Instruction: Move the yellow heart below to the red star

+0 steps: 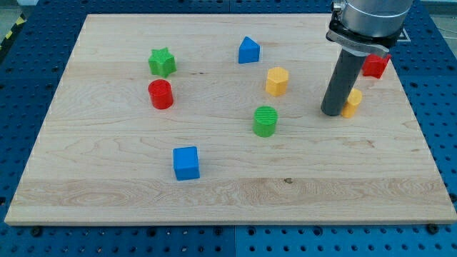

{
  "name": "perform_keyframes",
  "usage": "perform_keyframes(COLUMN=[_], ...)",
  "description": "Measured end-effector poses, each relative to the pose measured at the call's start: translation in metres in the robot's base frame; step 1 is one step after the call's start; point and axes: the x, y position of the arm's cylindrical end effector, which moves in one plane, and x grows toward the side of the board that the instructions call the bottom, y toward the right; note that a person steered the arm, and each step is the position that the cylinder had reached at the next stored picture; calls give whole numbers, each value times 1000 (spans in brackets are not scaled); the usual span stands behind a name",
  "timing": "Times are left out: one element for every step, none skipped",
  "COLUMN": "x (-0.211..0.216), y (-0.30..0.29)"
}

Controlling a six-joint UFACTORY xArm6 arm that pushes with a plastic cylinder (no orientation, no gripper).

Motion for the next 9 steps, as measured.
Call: perform_keyframes(x=[-5,1,1,-7,-3,24,7,-5,-1], y=[15,33,33,47,48,49,76,78,71])
